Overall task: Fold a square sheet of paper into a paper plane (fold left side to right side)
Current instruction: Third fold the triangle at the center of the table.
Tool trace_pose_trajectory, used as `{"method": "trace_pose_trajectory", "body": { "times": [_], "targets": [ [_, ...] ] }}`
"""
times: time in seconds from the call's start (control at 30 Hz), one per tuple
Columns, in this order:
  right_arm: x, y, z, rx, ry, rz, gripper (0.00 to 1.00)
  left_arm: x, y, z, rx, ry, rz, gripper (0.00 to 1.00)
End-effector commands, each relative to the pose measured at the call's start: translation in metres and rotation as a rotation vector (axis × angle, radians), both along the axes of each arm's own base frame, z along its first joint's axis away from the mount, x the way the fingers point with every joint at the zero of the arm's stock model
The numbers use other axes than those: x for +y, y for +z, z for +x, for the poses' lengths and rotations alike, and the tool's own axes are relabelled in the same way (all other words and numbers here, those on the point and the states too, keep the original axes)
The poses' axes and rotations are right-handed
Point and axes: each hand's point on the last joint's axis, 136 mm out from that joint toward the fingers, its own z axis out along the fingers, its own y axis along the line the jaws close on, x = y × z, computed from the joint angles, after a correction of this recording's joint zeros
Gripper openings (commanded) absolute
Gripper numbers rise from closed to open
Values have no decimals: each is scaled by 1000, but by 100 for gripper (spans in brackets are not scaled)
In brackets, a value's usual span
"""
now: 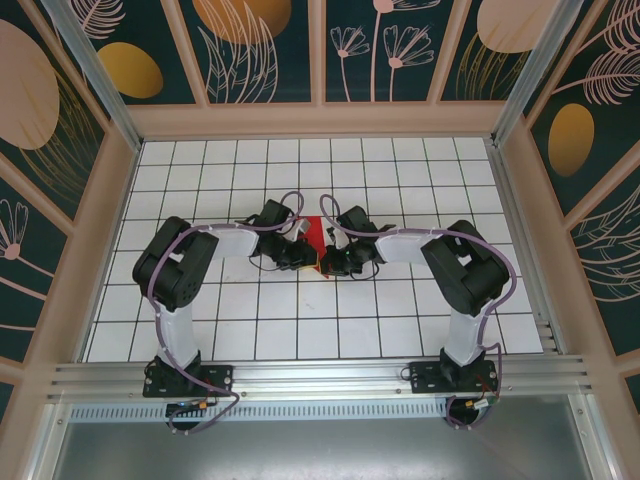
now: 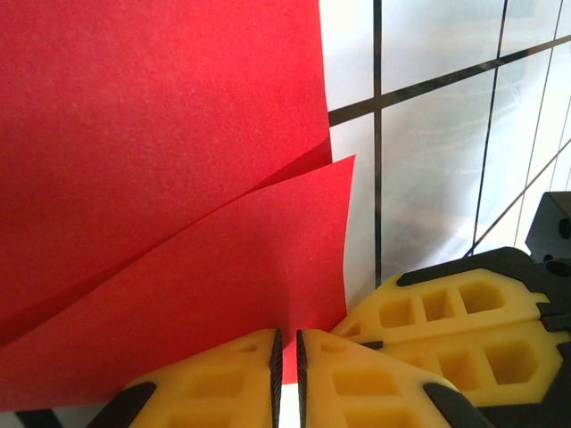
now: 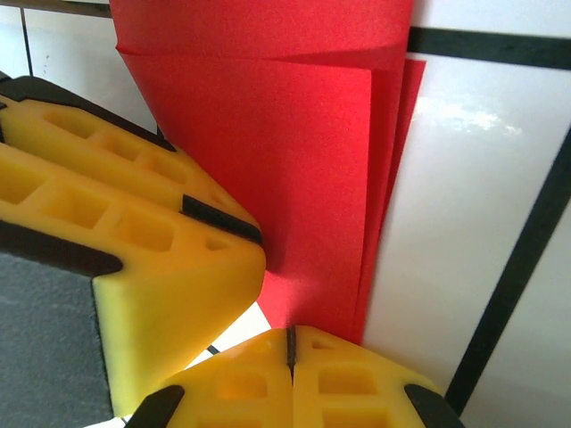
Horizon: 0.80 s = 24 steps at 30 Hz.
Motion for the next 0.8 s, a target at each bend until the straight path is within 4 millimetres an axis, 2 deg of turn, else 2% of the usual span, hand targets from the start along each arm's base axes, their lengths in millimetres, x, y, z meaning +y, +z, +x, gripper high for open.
{"method": "trace_pose_trajectory", "body": {
  "times": [0.0, 0.2, 0.53, 0.77],
  "targets": [
    [-59, -58, -36, 170, -48, -286, 0, 18, -29, 7, 0, 56, 141, 16],
    [-67, -63, -43, 190, -51, -314, 0, 34, -44, 19, -22, 92, 250, 16],
    [-74, -71, -50, 209, -49, -341, 0, 51, -28, 56, -75, 163, 242, 18],
    [-75, -71, -53, 211, -48, -342, 0, 75, -39, 62, -65, 198, 279, 18]
  ]
}}
